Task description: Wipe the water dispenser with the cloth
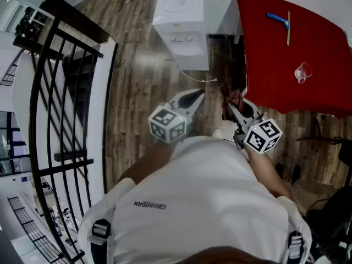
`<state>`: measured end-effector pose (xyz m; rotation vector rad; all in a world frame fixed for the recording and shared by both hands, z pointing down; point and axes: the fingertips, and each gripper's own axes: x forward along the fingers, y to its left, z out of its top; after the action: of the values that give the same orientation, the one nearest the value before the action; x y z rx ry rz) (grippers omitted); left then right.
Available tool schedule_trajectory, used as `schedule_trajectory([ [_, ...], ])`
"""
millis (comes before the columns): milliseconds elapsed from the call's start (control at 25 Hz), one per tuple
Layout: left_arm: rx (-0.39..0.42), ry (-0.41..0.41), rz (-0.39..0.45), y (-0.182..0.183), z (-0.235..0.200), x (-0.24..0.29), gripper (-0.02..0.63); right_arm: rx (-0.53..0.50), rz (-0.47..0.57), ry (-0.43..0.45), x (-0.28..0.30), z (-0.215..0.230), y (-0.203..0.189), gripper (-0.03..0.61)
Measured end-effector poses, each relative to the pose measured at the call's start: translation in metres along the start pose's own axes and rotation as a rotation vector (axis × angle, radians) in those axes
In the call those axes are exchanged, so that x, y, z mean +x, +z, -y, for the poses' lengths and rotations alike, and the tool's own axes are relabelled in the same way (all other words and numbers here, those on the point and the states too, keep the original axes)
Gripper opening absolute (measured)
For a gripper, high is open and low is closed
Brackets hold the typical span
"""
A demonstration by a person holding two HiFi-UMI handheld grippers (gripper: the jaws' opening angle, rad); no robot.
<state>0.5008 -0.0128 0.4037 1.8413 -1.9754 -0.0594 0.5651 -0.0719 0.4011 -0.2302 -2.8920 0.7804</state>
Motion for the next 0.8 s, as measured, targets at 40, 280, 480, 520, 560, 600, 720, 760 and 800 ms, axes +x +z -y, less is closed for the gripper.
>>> schedule_trajectory([
  [40, 0.004, 0.007, 0.002, 0.0, -0.002, 0.001, -0.003, -0.003, -0.003, 0.0, 0.001, 0.001, 0.0, 0.086],
  [280, 0.011, 0.025, 0.012, -0.001, -0.004, 0.0, -0.003, -0.02, -0.041, 0.015, 0.007, -0.002, -0.009, 0.086],
  [480, -0.011, 0.036, 0.019, -0.002, -0.011, -0.006, -0.003, -0.011, -0.045, 0.035, 0.015, -0.005, -0.009, 0.086],
  [520, -0.035, 0.036, 0.024, -0.004, -0.014, -0.007, -0.003, -0.002, -0.046, 0.049, 0.018, -0.007, -0.011, 0.086],
  [560, -0.072, 0.034, 0.031, -0.005, -0.017, -0.008, -0.003, 0.004, -0.048, 0.063, 0.019, -0.009, -0.012, 0.086],
  [600, -0.119, 0.033, 0.041, -0.007, -0.021, -0.009, -0.003, 0.006, -0.051, 0.074, 0.02, -0.011, -0.013, 0.086],
  [720, -0.225, 0.04, 0.064, -0.01, -0.029, -0.014, -0.003, -0.004, -0.058, 0.089, 0.021, -0.016, -0.012, 0.086],
  [760, -0.228, 0.047, 0.067, -0.01, -0.03, -0.015, -0.003, -0.004, -0.062, 0.094, 0.022, -0.017, -0.012, 0.086],
  [800, -0.217, 0.053, 0.068, -0.009, -0.031, -0.016, -0.003, -0.002, -0.065, 0.1, 0.023, -0.017, -0.012, 0.086],
])
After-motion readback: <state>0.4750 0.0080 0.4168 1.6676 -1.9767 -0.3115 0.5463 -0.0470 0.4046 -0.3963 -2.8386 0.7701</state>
